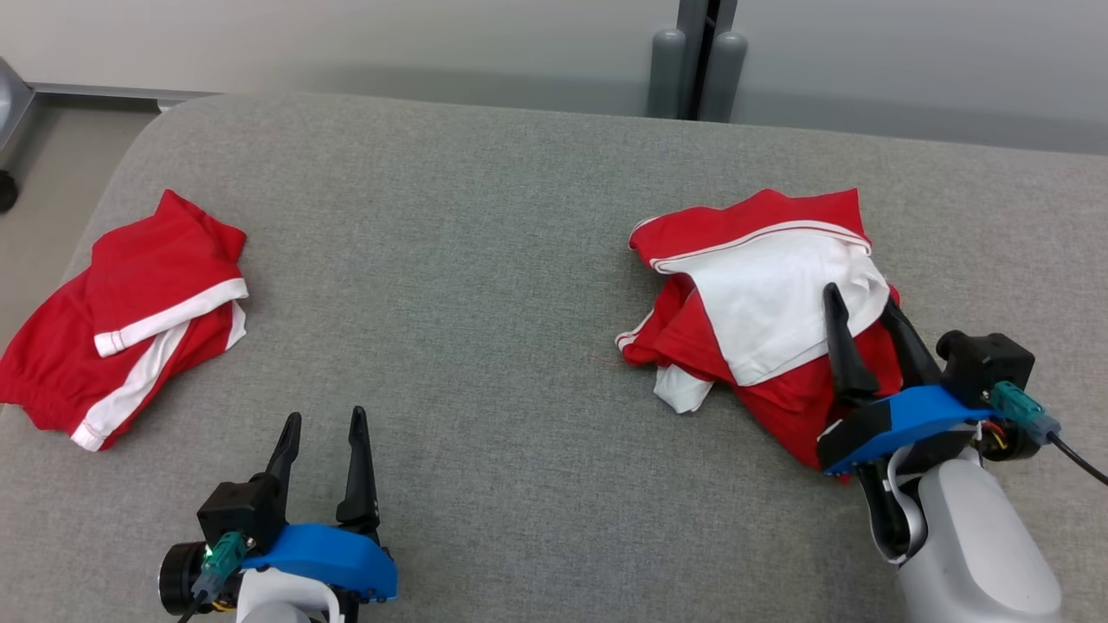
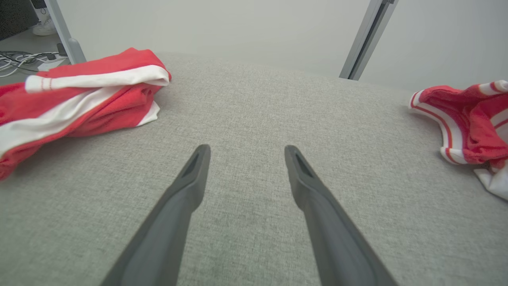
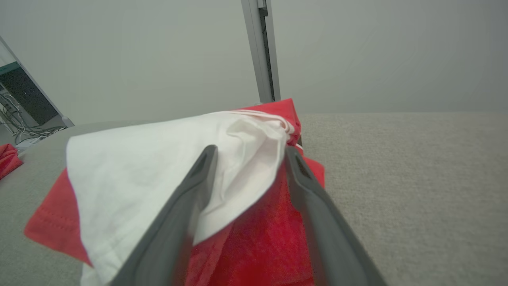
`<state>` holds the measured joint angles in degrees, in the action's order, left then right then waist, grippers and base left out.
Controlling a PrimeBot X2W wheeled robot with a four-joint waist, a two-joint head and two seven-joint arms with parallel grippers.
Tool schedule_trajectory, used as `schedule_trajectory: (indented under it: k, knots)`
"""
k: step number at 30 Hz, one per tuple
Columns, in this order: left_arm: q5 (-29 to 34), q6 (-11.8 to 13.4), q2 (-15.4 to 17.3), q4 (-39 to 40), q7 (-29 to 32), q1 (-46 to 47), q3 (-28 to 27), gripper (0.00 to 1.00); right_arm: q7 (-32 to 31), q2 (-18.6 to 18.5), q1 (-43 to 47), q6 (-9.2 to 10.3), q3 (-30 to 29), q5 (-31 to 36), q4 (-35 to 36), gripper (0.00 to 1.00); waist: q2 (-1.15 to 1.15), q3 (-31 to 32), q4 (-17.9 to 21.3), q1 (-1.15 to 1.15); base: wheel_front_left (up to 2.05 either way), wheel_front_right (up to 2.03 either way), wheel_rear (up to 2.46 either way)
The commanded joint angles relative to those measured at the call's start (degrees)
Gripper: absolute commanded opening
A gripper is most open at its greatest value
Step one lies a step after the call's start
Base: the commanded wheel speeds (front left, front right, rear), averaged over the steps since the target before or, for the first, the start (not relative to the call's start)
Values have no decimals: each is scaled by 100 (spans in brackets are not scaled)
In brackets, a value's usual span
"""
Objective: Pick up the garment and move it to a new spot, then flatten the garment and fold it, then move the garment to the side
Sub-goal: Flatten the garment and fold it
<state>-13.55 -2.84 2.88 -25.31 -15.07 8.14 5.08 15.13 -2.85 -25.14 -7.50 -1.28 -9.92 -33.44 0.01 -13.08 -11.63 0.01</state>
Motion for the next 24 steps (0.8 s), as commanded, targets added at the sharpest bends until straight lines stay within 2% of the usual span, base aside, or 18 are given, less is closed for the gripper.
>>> schedule_trajectory:
  k: [1,8,15,20,24]
  knots:
    - [-18,14,1,38,-16,84,25,100,4,-10,-73,2,50,-57,99,0,-1,-5,25,-1,0,0,0]
    - [-1,9,2,69,-17,6,47,100,3,-13,-68,2,186,-307,766,0,-1,180,219,-1,0,0,0]
    - [34,-22,2,-8,-17,-186,29,100,3,-39,-319,1,-215,-207,1534,0,-1,586,493,-1,0,0,0]
    - [-20,-10,1,-61,-17,-365,52,100,4,-362,-666,1,-327,-146,1807,0,-1,882,673,-1,0,0,0]
    - [-74,-15,1,-110,-16,-443,129,100,3,-670,-995,2,-198,-148,1840,0,-1,1009,737,-1,0,0,0]
